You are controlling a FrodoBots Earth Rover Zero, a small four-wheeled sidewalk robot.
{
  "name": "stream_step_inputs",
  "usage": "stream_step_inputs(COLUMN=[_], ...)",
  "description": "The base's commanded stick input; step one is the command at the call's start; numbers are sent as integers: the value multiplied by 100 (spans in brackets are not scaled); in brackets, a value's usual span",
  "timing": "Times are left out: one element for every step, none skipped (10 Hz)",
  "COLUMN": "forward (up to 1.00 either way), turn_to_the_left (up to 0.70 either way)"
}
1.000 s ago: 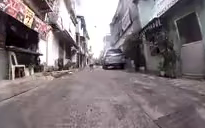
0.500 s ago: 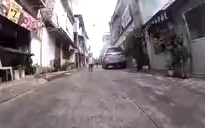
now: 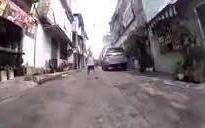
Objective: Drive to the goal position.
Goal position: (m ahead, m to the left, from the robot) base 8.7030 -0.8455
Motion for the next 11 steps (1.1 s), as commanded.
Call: stream_step_inputs(forward=[100,100,100,100,100,100,100,100,100,100,100], turn_to_the_left=[0,0,0,0,0,0,0,0,0,0,-20])
